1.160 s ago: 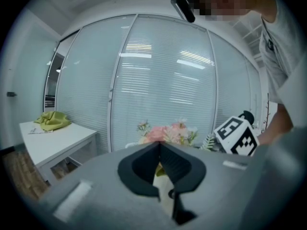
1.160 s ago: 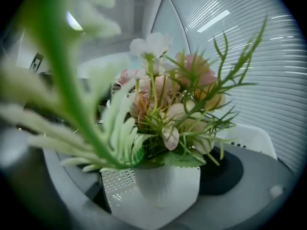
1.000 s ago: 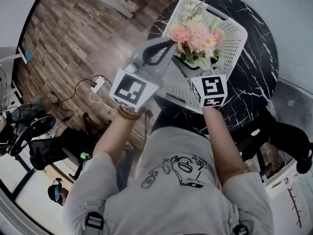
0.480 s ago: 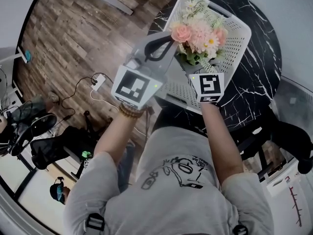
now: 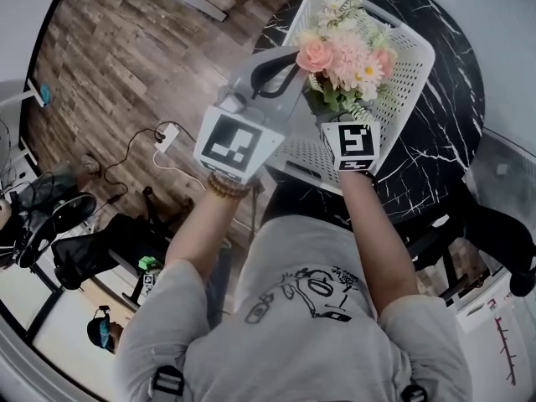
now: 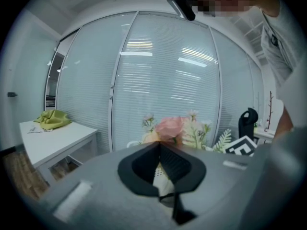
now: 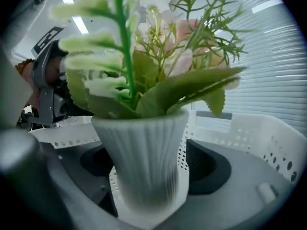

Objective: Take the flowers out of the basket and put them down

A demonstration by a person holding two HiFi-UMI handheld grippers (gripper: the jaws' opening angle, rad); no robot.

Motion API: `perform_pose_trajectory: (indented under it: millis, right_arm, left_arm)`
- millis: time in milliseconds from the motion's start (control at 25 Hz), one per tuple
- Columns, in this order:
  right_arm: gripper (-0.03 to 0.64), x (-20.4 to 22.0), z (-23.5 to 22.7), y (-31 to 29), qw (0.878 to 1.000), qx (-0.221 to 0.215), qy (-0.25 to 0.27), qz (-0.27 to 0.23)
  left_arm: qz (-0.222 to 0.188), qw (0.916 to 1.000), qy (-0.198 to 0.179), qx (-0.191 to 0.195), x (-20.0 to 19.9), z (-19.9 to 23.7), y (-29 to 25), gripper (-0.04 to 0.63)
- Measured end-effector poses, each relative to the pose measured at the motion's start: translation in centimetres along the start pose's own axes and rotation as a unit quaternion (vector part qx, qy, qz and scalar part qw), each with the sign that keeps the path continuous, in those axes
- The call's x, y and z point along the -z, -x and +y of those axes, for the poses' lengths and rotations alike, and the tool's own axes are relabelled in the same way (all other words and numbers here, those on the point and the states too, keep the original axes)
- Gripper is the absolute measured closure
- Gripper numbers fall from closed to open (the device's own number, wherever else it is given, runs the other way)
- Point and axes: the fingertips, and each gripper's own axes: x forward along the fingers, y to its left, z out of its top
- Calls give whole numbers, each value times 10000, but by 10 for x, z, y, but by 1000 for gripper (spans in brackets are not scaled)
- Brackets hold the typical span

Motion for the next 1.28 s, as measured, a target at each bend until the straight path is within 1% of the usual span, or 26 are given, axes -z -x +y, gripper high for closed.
perform_pose_trajectory:
  millis: [160, 240, 680, 960, 1280]
  right_arm:
    - [205, 4, 2, -1, 9999, 36, 104, 110]
    - [250, 6, 5, -2, 9997, -9, 192, 152]
    - [261, 2, 4, 2, 9998, -43, 203, 55]
    - [264, -11, 2, 7, 9995, -39, 285, -148]
    - [265, -40, 3, 18, 9983, -44, 348, -457]
  left_arm:
    - [-10, 10000, -90, 12, 1, 2, -3, 592]
    - [-23, 10000, -79, 15, 1, 2, -5, 592]
    - [-98, 9999, -77, 52, -4, -2, -8, 592]
    - [-216, 9997, -118, 34, -16, -3, -7, 592]
    - [-450, 9989, -139, 36, -46, -10, 2, 592]
